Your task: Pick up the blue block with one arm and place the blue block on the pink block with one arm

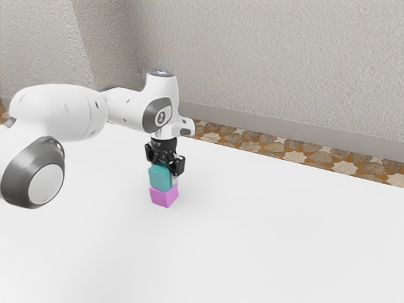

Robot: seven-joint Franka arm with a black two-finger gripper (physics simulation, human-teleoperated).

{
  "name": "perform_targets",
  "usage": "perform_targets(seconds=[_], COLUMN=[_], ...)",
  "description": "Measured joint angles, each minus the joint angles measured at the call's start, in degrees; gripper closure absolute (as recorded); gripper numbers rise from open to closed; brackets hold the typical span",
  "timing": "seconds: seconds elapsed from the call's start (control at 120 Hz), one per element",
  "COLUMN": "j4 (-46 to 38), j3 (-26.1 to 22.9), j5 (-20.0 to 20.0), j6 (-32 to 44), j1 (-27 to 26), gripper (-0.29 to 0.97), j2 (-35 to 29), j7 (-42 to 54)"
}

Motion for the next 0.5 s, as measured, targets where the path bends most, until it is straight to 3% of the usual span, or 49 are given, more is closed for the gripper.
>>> perform_targets(seconds=[0.25, 0.5], j4=[0.14, 3.36], j3=[-0.03, 1.58], j5=[-0.18, 0.4], j6=[-0.35, -3.72], j1=[-0.35, -1.96], gripper=[0.08, 0.02], j2=[-0.4, -3.66], j7=[1.36, 2.24])
